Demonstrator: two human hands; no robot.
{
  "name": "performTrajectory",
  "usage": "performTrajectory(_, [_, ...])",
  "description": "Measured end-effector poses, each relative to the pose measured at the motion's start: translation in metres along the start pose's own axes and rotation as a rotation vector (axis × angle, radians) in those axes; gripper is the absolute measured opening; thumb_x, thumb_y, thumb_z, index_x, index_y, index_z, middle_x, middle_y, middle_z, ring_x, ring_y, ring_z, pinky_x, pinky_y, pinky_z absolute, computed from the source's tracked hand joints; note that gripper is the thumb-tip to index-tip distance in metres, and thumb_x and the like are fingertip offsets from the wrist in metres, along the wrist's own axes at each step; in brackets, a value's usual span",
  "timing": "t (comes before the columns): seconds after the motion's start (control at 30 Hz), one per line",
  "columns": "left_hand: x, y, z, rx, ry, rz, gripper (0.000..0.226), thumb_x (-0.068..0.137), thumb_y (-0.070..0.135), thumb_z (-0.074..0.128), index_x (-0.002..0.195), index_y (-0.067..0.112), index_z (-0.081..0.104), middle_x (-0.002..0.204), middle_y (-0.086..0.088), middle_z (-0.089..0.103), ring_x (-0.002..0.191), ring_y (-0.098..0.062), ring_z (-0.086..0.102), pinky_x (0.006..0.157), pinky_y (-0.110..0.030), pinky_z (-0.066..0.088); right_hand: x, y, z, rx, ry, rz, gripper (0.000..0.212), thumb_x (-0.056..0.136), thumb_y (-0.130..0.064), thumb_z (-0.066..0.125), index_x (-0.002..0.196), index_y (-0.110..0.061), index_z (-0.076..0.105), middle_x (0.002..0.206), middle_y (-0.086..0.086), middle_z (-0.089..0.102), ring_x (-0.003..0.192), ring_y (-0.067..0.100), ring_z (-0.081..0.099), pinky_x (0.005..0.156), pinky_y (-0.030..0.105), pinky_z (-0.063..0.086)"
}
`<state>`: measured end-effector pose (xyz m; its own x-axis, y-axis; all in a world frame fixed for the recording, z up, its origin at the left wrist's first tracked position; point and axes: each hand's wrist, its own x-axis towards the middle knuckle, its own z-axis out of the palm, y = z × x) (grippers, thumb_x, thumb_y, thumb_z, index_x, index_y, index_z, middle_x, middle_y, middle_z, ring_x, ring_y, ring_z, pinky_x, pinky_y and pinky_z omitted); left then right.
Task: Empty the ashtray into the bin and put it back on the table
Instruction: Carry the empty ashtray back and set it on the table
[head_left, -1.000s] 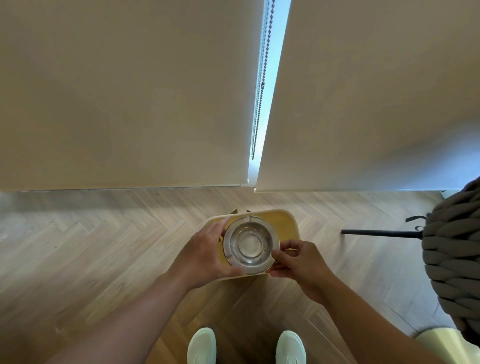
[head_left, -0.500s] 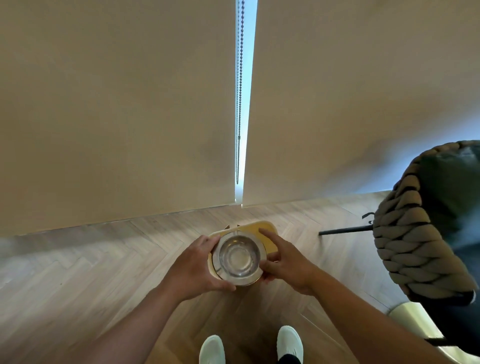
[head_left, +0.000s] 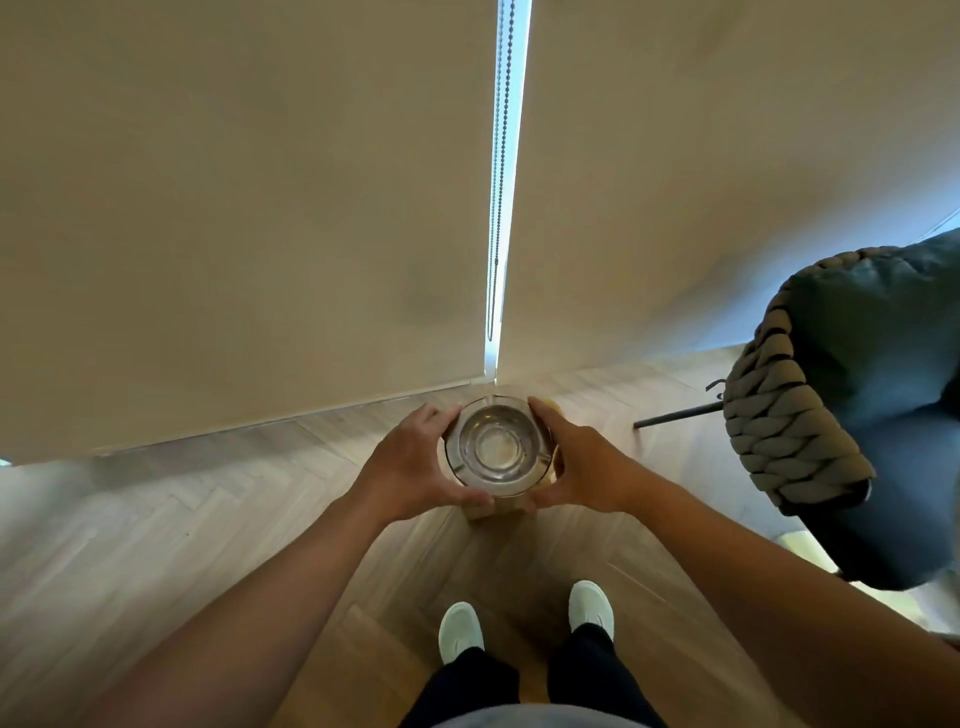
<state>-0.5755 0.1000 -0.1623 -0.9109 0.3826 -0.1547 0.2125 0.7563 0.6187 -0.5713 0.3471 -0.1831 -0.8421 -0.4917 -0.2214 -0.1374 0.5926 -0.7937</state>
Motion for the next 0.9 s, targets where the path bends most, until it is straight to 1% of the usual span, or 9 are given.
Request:
performTrajectory(0.07, [-0.012,0.006,-0.006,-0.008,0.017,0.026,0.112,0.046,0.069,0.083,0.140,0.019,0.044,0.116,0.006,0.055,0.090,-0.008,0.046,0.078,-0.022,0.043,-0.008,-0.012,0.003,-0.008,0.048,-0.038,0.109,0.066,-0.045,0.086,0.150,-0.024,0.020,0.141,0.001,0.052,0.127,0.016,0.053,0.107,0.033,0.046])
performTrajectory(0.17, [-0.029,0.013,-0.011,-0.037,0.039,0.059,0.109,0.048,0.066,0.084,0.139,0.019,0.046,0.117,0.005,0.055,0.091,-0.008,0.046,0.078,-0.021,0.044,-0.022,-0.032,0.007,0.027,0.116,-0.104,0.097,0.067,-0.057,0.079,0.143,-0.045,0.020,0.136,-0.006,0.054,0.123,0.006,0.054,0.105,0.025,0.046])
performTrajectory(0.27, [-0.044,0.018,-0.015,-0.071,0.054,0.085,0.108,0.047,0.065,0.085,0.137,0.020,0.047,0.116,0.005,0.055,0.092,-0.009,0.048,0.079,-0.025,0.048,-0.037,-0.042,0.012,0.026,0.144,-0.100,0.098,0.066,-0.062,0.075,0.144,-0.039,0.021,0.136,-0.002,0.055,0.117,0.005,0.056,0.101,0.022,0.048])
performTrajectory(0.4, [-0.064,0.022,-0.013,-0.133,0.044,0.135,0.106,0.047,0.064,0.084,0.136,0.021,0.046,0.118,0.006,0.055,0.094,-0.007,0.049,0.079,-0.021,0.045,-0.060,-0.051,0.024,-0.050,0.160,-0.070,0.101,0.068,-0.053,0.080,0.144,-0.035,0.016,0.121,-0.010,0.054,0.096,-0.023,0.052,0.079,-0.002,0.042])
performTrajectory(0.5, [-0.074,0.022,-0.008,-0.167,0.004,0.150,0.106,0.046,0.061,0.086,0.136,0.023,0.045,0.117,0.008,0.055,0.096,-0.003,0.051,0.079,-0.017,0.045,-0.077,-0.053,0.033,-0.086,0.166,0.009,0.107,0.068,-0.042,0.084,0.148,-0.029,0.015,0.121,0.000,0.061,0.080,-0.017,0.055,0.076,0.000,0.042])
performTrajectory(0.6, [-0.079,0.027,-0.003,-0.171,-0.053,0.172,0.108,0.045,0.065,0.084,0.136,0.022,0.045,0.117,0.008,0.056,0.094,0.003,0.050,0.075,-0.008,0.040,-0.095,-0.054,0.041,-0.074,0.168,0.086,0.113,0.069,-0.039,0.085,0.152,-0.026,0.010,0.125,-0.001,0.059,0.082,-0.018,0.054,0.075,-0.002,0.040])
performTrajectory(0.7, [-0.077,0.034,0.002,-0.162,-0.122,0.215,0.111,0.044,0.072,0.078,0.137,0.022,0.044,0.120,0.007,0.056,0.094,0.000,0.050,0.077,-0.006,0.039,-0.115,-0.053,0.048,-0.054,0.188,0.184,0.115,0.067,-0.044,0.084,0.153,-0.031,0.009,0.130,-0.007,0.057,0.085,-0.015,0.054,0.073,0.001,0.041])
performTrajectory(0.8, [-0.071,0.044,0.008,-0.170,-0.181,0.256,0.111,0.041,0.066,0.085,0.137,0.026,0.045,0.114,0.013,0.055,0.095,0.006,0.050,0.073,-0.003,0.039,-0.130,-0.050,0.053,0.008,0.231,0.274,0.117,0.063,-0.051,0.084,0.152,-0.034,0.009,0.135,-0.007,0.056,0.100,0.000,0.056,0.091,0.014,0.045])
performTrajectory(0.9, [-0.063,0.055,0.015,-0.161,-0.235,0.303,0.108,0.042,0.062,0.087,0.136,0.030,0.045,0.113,0.016,0.055,0.096,0.004,0.051,0.073,-0.002,0.039,-0.147,-0.048,0.056,0.067,0.301,0.334,0.115,0.054,-0.067,0.076,0.146,-0.048,0.010,0.125,-0.022,0.055,0.099,-0.002,0.056,0.090,0.018,0.043])
